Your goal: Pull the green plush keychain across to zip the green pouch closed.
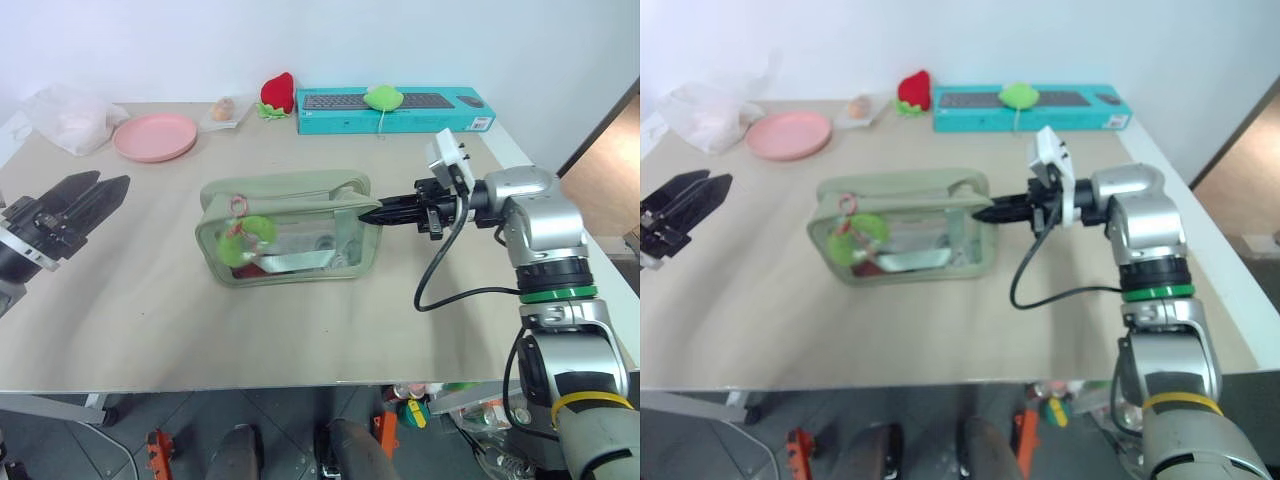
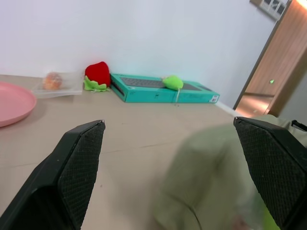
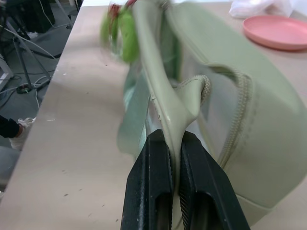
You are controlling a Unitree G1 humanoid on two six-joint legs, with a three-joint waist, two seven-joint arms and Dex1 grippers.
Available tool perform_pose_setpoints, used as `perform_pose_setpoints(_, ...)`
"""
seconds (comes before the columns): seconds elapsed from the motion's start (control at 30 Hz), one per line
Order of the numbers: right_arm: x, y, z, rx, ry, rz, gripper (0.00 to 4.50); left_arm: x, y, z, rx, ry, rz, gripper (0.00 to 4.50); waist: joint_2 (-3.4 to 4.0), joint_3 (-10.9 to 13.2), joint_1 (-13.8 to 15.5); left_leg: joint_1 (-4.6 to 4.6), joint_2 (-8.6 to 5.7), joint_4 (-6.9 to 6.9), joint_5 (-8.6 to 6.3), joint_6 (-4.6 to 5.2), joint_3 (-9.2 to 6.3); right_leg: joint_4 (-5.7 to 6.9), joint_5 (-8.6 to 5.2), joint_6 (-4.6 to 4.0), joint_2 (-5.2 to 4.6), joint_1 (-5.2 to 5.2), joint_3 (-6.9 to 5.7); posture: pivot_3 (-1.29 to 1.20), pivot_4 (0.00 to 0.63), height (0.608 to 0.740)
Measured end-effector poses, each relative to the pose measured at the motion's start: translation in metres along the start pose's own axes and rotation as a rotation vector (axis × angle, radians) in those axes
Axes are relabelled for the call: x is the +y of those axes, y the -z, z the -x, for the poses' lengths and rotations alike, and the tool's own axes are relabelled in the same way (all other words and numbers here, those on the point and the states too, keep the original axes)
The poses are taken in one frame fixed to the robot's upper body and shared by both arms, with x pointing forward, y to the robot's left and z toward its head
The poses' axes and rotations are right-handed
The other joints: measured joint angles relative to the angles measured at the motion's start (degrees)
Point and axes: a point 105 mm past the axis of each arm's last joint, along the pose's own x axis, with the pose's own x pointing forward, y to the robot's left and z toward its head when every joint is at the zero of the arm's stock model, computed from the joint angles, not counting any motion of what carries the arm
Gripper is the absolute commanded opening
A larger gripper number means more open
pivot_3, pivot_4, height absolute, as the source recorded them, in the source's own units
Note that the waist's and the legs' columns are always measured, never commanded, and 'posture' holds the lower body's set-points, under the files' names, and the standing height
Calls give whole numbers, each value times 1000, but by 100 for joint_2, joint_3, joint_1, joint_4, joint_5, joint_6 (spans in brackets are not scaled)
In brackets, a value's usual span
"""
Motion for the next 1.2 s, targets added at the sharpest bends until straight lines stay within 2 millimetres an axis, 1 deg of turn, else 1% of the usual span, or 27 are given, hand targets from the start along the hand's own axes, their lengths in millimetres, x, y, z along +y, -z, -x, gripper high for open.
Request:
perform_pose_setpoints(0.17,2,-6,-1,-13,25,6,46,1,1,-8,-3,15,16,4479,-1,0,4,0,8,-2,4,-6,1,1,1,-4,9,-1,-2,0,150,740)
perform_pose_setpoints(0.23,6,-5,-3,-14,22,2,46,-1,2,-11,-3,29,18,4479,-1,0,6,-2,10,-2,3,-6,1,0,1,-4,8,-1,-1,0,150,740)
perform_pose_setpoints(0.37,15,10,-11,-11,10,-58,46,-3,4,-13,-1,44,25,4479,-1,0,3,-3,12,-1,3,-7,4,0,0,-3,-2,-2,7,0,150,740)
perform_pose_setpoints(0.7,21,29,-6,-1,113,-154,46,-11,8,-15,6,72,31,4479,-3,-1,6,2,9,2,4,-8,3,1,2,-1,3,1,4,0,150,740)
perform_pose_setpoints(0.8,21,35,-5,11,141,-163,46,-25,22,-11,133,149,11,4479,-3,-2,2,4,6,0,4,-8,4,1,2,-2,4,1,7,0,150,740)
perform_pose_setpoints(0.87,21,35,-5,15,151,-158,46,-40,32,-4,249,236,-19,4479,-4,-2,-8,5,6,0,4,-8,4,0,2,-2,3,1,7,0,150,740)
perform_pose_setpoints(0.9,20,35,-5,16,154,-158,46,-46,35,1,303,272,-42,4479,-4,-2,-7,6,7,0,4,-8,4,0,1,-3,2,1,7,0,150,740)
perform_pose_setpoints(1.0,20,36,-4,22,165,-158,46,-56,40,9,424,328,-117,4479,-3,-2,7,11,5,0,4,-8,4,1,0,-5,-2,2,6,0,150,740)
perform_pose_setpoints(1.13,19,36,-4,24,171,-158,46,-59,39,10,460,351,-166,4479,-3,-2,36,14,5,0,4,-8,5,1,0,-5,-4,5,7,0,150,740)
perform_pose_setpoints(1.2,19,36,-4,23,171,-158,46,-65,36,8,451,378,-185,4479,-3,-2,37,13,6,0,4,-8,6,0,0,-5,-4,5,8,0,150,740)
